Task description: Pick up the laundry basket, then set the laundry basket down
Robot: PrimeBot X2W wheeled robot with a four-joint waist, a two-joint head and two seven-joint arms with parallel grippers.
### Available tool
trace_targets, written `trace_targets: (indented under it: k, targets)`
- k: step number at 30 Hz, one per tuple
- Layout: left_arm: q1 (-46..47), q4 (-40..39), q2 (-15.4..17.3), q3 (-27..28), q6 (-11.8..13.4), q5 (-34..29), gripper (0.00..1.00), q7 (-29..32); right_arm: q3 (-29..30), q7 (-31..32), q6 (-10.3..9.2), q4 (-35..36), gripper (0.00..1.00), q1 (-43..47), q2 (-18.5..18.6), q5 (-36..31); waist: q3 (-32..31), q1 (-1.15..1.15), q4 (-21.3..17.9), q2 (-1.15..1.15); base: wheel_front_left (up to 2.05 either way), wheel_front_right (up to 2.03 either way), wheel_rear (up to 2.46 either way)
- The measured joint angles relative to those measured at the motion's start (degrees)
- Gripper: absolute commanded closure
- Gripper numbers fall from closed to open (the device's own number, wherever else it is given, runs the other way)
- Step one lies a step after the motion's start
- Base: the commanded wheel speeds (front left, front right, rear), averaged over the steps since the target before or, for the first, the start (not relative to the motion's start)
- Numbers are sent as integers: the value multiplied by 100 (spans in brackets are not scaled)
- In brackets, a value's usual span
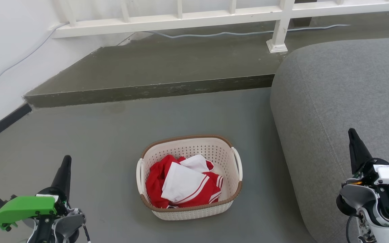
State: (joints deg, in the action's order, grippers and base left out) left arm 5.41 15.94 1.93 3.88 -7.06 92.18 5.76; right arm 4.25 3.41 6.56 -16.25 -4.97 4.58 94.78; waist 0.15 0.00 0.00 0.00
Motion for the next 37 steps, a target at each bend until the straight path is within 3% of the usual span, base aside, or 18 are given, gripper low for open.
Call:
trace_targets:
  k: [37]
  targets:
    - [-2,-4,0,4,0,0,100,0,21,16,24,0,100,0,-7,0,1,0,-1,0,0,0,0]
